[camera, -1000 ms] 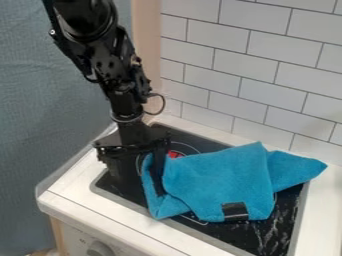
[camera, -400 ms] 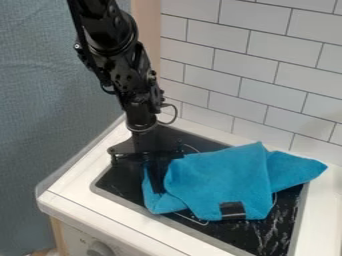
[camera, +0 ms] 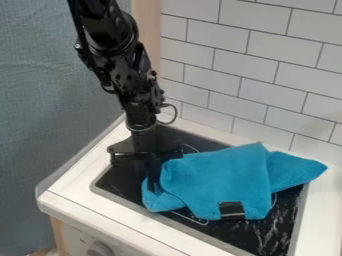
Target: Fold the cloth from bottom left to top right
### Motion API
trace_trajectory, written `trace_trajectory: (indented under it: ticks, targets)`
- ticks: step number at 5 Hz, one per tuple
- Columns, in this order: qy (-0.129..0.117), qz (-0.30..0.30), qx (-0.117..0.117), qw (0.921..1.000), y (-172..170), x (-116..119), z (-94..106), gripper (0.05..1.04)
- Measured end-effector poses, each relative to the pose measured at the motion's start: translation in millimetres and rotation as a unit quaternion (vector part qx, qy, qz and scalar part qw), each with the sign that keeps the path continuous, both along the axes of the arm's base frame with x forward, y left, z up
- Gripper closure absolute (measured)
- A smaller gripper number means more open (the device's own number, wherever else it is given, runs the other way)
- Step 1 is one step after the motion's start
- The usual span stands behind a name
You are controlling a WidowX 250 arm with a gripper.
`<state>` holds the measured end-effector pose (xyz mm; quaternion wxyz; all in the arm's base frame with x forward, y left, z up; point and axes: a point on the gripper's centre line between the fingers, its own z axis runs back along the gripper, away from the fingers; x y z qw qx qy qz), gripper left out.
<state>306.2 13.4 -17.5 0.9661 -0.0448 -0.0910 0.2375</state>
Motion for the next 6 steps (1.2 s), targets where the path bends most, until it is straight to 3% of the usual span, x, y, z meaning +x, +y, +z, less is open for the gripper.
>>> trace_trajectory:
  ticks: [1, 2, 4, 6]
  targets:
    - [0.003, -0.025, 0.0, 0.9997, -2.6, -14.0, 8.2, 1.014]
    - [-0.01, -0.04, -0.008, 0.9991, -4.6, -16.3, 24.9, 1.015]
    - [-0.04, -0.052, -0.041, 0.997, -12.3, -22.9, 66.4, 1.015]
    - [-0.064, -0.059, -0.076, 0.9932, -42.2, 8.3, 84.9, 1.015]
